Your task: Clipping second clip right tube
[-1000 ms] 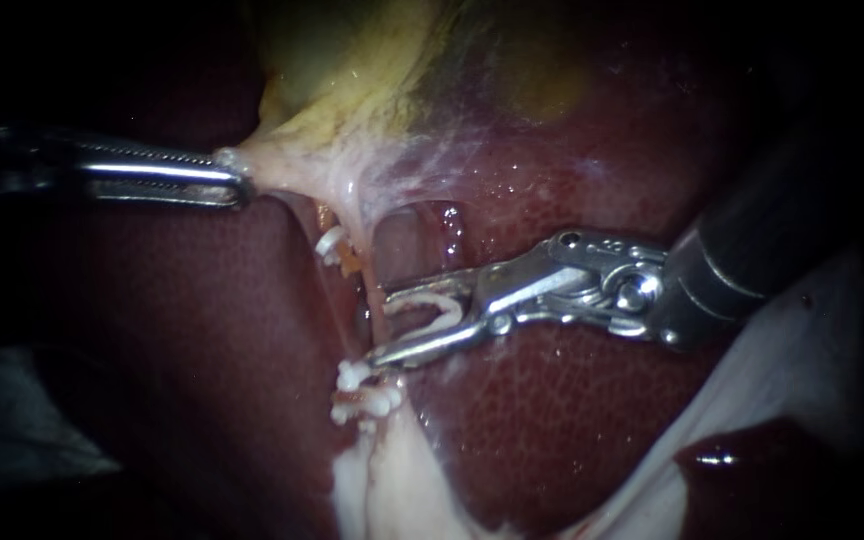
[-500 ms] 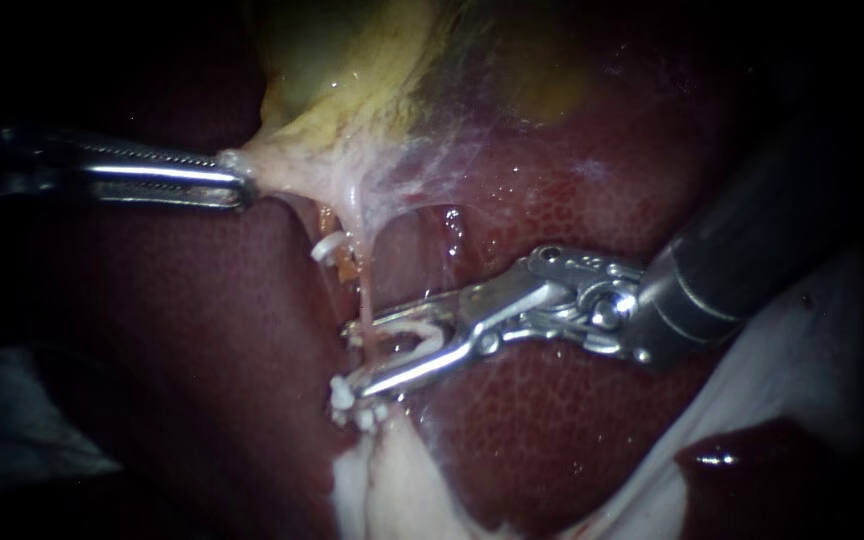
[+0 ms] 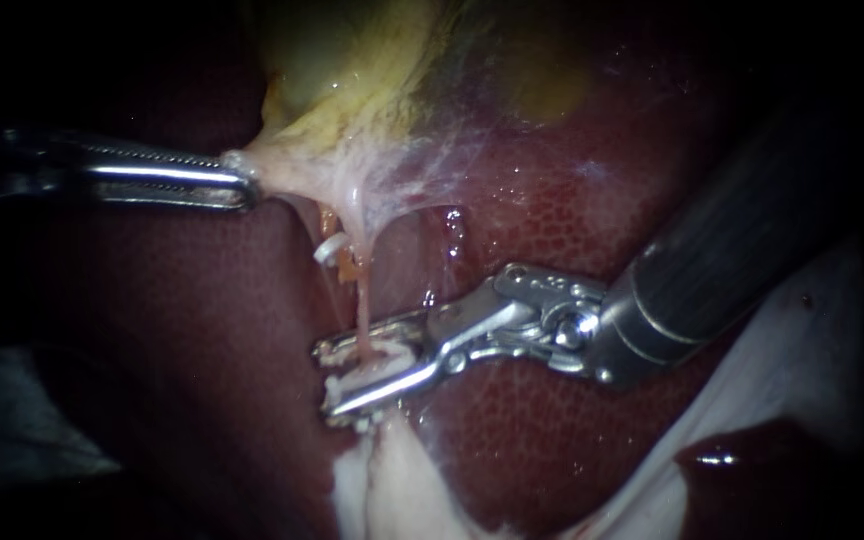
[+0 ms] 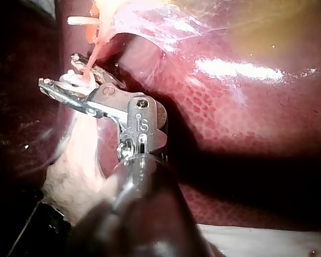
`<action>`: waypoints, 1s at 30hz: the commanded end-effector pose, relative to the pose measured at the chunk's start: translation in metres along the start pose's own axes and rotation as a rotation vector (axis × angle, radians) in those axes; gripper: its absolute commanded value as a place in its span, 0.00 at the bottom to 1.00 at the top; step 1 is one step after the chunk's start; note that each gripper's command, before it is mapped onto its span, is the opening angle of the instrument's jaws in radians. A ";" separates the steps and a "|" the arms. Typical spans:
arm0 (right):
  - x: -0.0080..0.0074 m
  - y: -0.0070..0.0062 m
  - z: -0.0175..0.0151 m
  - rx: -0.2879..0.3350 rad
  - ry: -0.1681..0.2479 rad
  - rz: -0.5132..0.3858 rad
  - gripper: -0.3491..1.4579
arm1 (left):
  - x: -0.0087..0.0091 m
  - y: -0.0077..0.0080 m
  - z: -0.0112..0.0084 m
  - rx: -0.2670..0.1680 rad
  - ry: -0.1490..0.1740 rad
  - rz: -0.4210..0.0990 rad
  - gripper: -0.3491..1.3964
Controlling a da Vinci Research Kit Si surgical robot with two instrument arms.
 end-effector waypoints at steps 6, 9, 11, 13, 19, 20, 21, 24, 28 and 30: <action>0.0008 -0.0007 -0.0001 0.001 0.003 0.004 0.44 | 0.0000 0.0001 0.0000 0.000 0.000 0.000 0.00; 0.0015 -0.0015 -0.0001 0.005 0.005 0.013 0.44 | 0.0000 0.0001 -0.0001 -0.001 0.000 0.000 0.00; 0.0020 -0.0023 -0.0002 0.008 0.007 0.022 0.44 | 0.0000 0.0001 -0.0001 -0.001 0.000 0.000 0.00; 0.0023 -0.0028 -0.0001 0.011 0.007 0.029 0.43 | 0.0000 0.0001 -0.0002 -0.001 0.000 0.000 0.00; 0.0027 -0.0037 0.0001 0.012 0.009 0.036 0.43 | -0.0001 0.0001 -0.0002 -0.001 0.000 0.000 0.00; 0.0028 -0.0037 0.0001 0.010 0.010 0.037 0.43 | -0.0001 0.0001 -0.0002 -0.001 0.000 0.000 0.00; 0.0028 -0.0038 0.0000 0.010 0.011 0.037 0.42 | -0.0001 0.0001 -0.0002 -0.001 0.000 0.000 0.00; 0.0030 -0.0038 -0.0002 0.007 0.014 0.056 0.40 | -0.0001 0.0001 -0.0002 -0.001 0.000 0.000 0.00; 0.0032 -0.0040 -0.0005 0.008 0.014 0.075 0.32 | -0.0001 0.0001 -0.0002 -0.001 0.000 0.000 0.00; 0.0031 -0.0041 -0.0006 0.009 0.014 0.081 0.25 | 0.0000 0.0001 -0.0002 -0.001 0.000 0.000 0.00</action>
